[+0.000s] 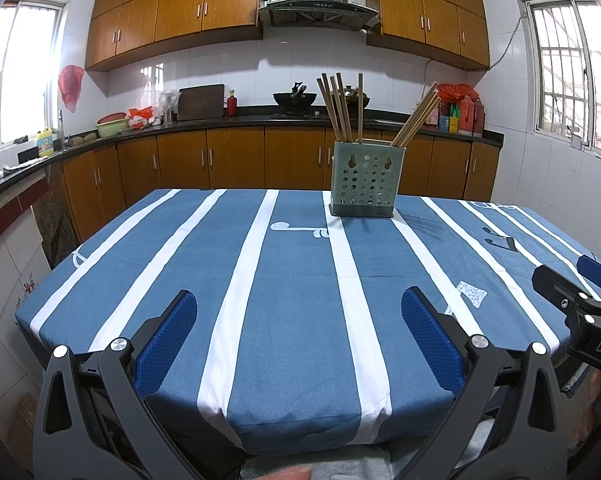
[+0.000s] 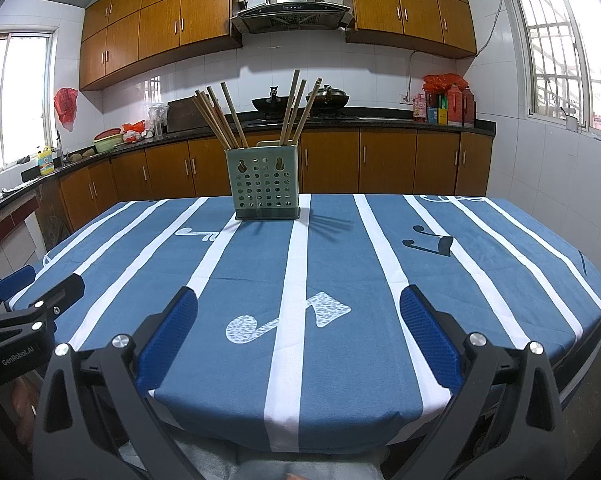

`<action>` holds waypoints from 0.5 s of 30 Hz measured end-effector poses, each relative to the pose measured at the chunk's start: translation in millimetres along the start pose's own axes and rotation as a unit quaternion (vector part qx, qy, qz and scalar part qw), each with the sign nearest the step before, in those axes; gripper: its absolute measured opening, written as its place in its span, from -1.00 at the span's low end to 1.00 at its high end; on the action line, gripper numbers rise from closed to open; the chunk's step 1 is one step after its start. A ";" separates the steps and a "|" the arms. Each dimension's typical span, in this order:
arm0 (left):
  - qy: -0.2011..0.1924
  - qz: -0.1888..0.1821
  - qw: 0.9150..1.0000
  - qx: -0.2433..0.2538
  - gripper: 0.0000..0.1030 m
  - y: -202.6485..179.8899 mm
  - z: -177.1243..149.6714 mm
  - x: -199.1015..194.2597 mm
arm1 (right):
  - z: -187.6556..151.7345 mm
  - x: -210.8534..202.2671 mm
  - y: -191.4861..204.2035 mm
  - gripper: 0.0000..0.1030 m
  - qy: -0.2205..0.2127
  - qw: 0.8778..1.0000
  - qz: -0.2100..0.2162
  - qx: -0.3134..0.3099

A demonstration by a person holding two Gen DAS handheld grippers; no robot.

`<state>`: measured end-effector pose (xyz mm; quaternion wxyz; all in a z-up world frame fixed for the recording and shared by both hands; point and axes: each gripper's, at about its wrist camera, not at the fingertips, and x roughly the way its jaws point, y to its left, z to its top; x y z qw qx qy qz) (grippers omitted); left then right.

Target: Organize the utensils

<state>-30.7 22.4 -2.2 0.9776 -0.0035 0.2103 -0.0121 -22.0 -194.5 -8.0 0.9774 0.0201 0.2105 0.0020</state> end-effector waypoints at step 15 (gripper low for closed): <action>0.002 0.000 1.000 -0.001 0.97 0.9 -8.2 -2.2 | 0.5 -0.4 0.3 0.92 0.000 1.000 0.000 0.000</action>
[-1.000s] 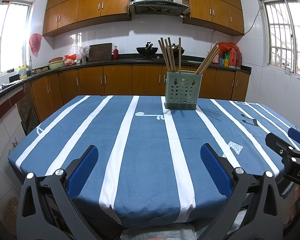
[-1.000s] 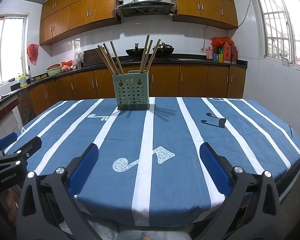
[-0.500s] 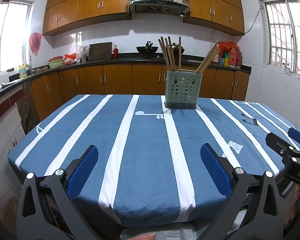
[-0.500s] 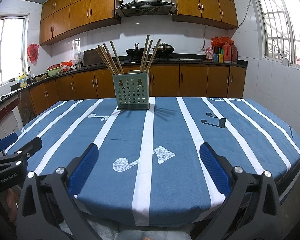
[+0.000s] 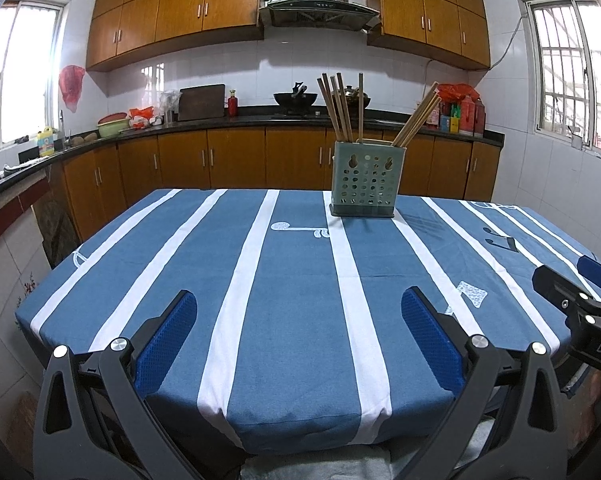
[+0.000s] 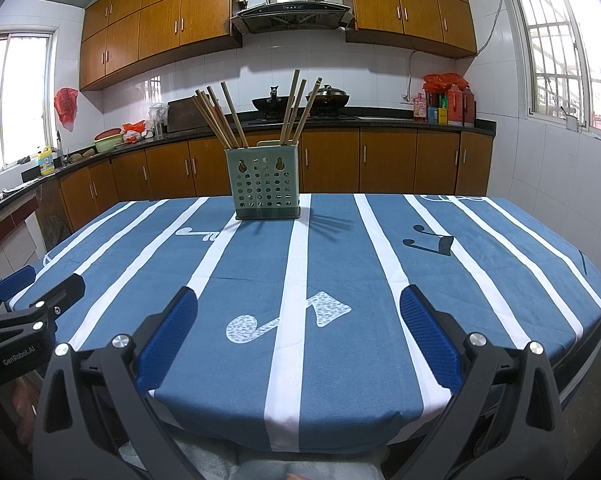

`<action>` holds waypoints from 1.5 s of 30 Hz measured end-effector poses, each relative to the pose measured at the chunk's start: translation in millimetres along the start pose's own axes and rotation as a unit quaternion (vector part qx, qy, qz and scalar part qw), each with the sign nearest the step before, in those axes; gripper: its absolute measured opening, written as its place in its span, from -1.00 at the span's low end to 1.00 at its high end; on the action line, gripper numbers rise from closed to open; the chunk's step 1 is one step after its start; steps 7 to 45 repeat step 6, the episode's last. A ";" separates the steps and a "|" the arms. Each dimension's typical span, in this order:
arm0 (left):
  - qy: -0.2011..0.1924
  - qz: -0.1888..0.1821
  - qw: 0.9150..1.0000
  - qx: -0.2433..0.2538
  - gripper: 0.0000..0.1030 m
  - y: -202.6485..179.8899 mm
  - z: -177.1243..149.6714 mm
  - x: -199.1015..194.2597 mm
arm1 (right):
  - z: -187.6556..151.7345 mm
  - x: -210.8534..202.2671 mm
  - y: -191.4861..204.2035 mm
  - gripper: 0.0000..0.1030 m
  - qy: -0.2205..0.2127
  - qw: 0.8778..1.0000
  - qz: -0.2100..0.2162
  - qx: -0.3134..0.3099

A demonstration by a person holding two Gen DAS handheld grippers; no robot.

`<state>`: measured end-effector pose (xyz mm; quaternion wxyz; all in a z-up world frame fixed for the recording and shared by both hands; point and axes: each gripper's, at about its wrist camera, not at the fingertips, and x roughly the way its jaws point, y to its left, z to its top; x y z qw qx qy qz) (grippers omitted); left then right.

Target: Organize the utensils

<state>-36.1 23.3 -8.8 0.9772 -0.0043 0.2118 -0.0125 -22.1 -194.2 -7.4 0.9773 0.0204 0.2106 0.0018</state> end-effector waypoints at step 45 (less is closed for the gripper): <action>0.003 -0.002 1.000 -0.001 0.97 1.0 0.8 -1.0 | -0.6 0.0 -0.6 0.92 0.000 1.000 0.000 0.000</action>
